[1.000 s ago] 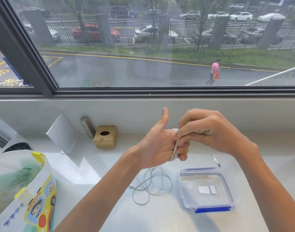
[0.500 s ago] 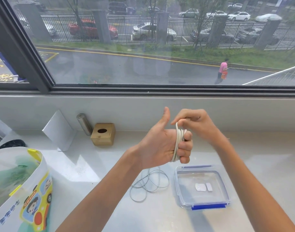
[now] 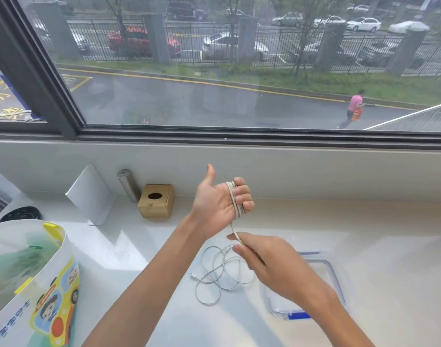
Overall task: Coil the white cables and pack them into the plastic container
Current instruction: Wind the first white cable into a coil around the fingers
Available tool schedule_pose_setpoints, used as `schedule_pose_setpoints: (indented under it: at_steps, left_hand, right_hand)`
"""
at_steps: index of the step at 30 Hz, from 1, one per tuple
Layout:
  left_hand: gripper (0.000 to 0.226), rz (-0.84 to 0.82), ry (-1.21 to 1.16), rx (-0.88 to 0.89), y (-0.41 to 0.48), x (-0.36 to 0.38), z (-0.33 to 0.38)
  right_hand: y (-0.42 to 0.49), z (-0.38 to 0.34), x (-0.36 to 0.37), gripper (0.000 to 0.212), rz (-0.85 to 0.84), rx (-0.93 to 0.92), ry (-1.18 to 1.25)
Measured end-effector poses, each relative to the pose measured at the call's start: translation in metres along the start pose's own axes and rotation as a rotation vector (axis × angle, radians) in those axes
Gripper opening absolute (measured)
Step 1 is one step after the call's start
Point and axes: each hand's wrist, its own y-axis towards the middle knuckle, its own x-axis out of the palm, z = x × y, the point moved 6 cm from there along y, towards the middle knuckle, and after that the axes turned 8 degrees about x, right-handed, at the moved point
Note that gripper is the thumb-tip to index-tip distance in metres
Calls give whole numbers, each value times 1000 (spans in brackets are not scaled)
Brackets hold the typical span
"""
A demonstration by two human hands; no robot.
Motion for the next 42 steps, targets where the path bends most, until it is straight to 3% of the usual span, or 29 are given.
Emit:
schedule_pose_setpoints:
  at_steps: [4, 9, 12, 15, 20, 24, 27, 31, 36, 42]
  left_hand:
    - [72, 36, 152, -76, -6, -4, -18]
    - [75, -94, 555, -168, -22, 16, -42]
    - [73, -117, 769, -147, -28, 28, -50]
    - [65, -159, 803, -139, -35, 35, -44]
    - [61, -245, 751, -149, -42, 40, -40]
    - [54, -222, 708, -128, -42, 37, -37]
    - [47, -199, 637, -97, -40, 34, -34]
    - [45, -206, 475, -67, -37, 29, -28]
    - [41, -243, 379, -77, -37, 24, -31]
    - [40, -257, 390, -89, -42, 27, -31]
  right_hand:
    - [-1, -23, -60, 29, 228, -204, -374]
    - [14, -29, -97, 32, 294, -508, -405]
    - [25, -23, -101, 31, 391, -579, -359]
    - [38, -1, -99, 24, 352, -431, 5]
    - [51, 26, -65, 15, 57, -74, 881]
    - [47, 30, -34, 51, -40, 224, 1268]
    - [41, 23, -18, 61, -108, 274, 1419]
    - [36, 12, -2, 54, -178, 295, 1538]
    - [34, 21, 6, 46, -98, 396, 1506]
    - [40, 30, -3, 43, -169, 337, 1429]
